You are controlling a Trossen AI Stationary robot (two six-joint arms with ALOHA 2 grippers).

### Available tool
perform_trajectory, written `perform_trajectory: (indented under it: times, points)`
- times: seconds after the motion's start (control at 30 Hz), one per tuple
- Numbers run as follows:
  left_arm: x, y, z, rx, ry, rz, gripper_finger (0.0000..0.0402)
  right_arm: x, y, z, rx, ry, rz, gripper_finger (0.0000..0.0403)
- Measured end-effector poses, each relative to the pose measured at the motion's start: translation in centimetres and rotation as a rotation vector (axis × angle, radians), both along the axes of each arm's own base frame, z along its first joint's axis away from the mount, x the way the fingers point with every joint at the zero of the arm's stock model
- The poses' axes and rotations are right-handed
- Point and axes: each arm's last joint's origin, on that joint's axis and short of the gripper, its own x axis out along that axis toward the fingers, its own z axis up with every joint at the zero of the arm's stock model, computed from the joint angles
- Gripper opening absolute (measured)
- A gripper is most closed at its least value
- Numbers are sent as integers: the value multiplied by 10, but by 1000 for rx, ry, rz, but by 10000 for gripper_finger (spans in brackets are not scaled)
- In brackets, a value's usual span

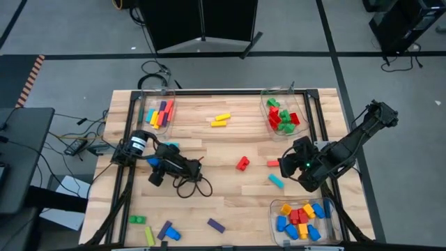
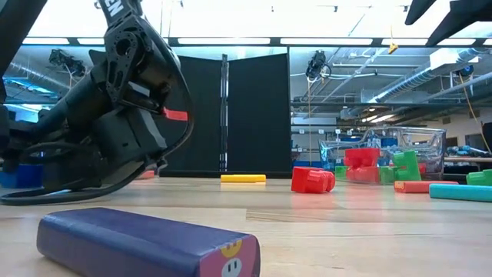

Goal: Sort blocks by size
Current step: Put the blue 1 stud game piece into the bottom transparent bin

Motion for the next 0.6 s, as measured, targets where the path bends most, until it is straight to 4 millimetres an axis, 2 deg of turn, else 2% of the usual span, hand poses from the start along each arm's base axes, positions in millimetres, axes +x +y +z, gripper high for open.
perform_trajectory:
  times: [0.1, 0.4, 0.6]
  points:
    - [2, -1, 2, 19, -3, 17, 138, 1, 0, 0, -2, -2, 10, 240]
    - [25, -7, 24, 72, -159, 93, 137, 3, 2, 1, -23, -5, 71, 241]
    - [41, -12, 67, 69, -469, 248, 138, 3, 3, 1, -1, 12, 80, 240]
